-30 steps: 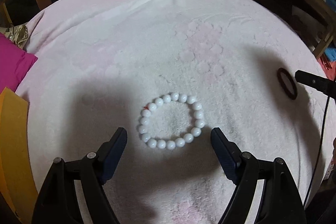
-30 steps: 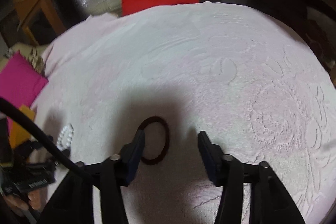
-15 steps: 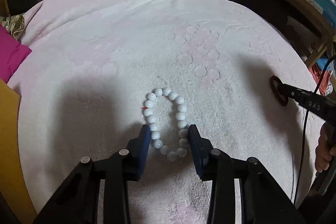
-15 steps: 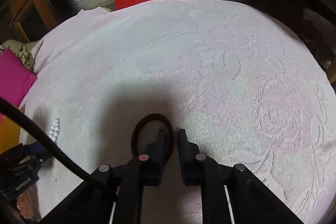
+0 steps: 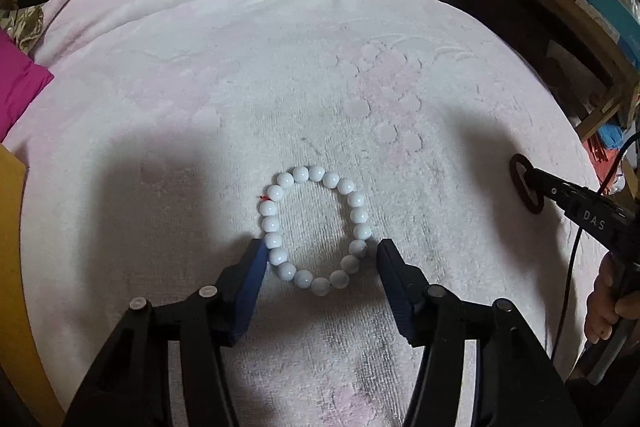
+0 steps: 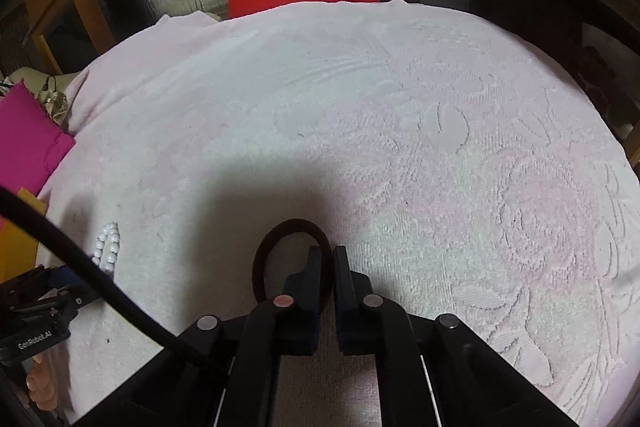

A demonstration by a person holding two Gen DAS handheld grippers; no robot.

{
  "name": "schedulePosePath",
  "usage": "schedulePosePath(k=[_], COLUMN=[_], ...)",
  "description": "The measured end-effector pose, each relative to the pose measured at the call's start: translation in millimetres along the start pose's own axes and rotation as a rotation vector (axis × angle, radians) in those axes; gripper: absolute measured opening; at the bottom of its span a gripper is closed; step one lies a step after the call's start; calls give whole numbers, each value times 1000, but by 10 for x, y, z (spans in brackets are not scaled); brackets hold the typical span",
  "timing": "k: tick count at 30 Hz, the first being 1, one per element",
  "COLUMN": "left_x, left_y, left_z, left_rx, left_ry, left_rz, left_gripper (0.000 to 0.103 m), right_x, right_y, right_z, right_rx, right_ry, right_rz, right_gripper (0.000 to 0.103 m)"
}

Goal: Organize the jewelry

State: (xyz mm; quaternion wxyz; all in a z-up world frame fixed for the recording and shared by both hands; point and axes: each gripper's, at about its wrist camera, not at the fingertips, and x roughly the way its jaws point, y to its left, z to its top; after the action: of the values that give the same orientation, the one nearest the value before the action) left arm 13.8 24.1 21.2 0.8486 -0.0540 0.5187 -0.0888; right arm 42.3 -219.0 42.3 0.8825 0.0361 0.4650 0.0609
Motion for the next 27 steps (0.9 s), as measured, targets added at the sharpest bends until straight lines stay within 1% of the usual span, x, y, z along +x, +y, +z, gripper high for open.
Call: schedulePosePath(k=[2, 3, 4, 5, 6, 8, 10, 11, 12, 14, 16, 19, 23, 25, 26, 27], left_x=[2, -3, -12, -40, -72, -103, -147, -164, -202, -295, -334, -344, -278, -281, -270, -260], left_y=[-5, -9, -25, -47, -90, -128, -157, -172, -170, -166, -153, -113, -21, -9, -18, -22], left_z=[0, -2, -8, -40, -91, -94, -101, -96, -95, -97, -99, -124, -77, -69, -72, -80], left_rx=[-8, -7, -3, 4, 6, 16, 28, 30, 28, 22, 26, 16, -8, -10, -5, 1], left_ry=[-14, -19, -29, -34, -38, -51, -68, -77, -90, -116, -124, -108, -78, -73, -70, -64], left_rz=[3, 6, 6, -2, -12, -24, -26, -32, -48, -61, -64, -48, -32, -47, -52, -55], left_gripper=[58, 55, 49, 37, 29, 19, 19, 16, 9, 9, 9, 9, 9, 10, 13, 24], right_x=[-2, 2, 3, -17, -16, -35, -60, -58, -65, -80, -96, -114, -76, -67, -66, -65], right_y=[-5, -4, -6, 8, 4, -7, -12, -11, -17, -24, -19, 13, 32, 27, 20, 18], right_z=[-6, -8, -9, -29, -29, -50, -88, -74, -72, -61, -54, -44, -59, -55, -54, -53], right_rx=[-9, -14, -15, -15, -13, -11, -6, -3, 3, 14, 25, 27, 21, 18, 20, 22], right_ry=[-2, -3, -3, -3, -3, -3, -3, -3, -4, -10, -15, -21, -2, -2, -1, 0], right_rz=[-1, -2, -2, -2, -1, 0, 1, 2, 5, 11, 28, 39, 31, 31, 32, 34], right_gripper=[6, 6, 6, 6, 6, 6, 6, 6, 6, 6, 6, 6, 6, 6, 6, 6])
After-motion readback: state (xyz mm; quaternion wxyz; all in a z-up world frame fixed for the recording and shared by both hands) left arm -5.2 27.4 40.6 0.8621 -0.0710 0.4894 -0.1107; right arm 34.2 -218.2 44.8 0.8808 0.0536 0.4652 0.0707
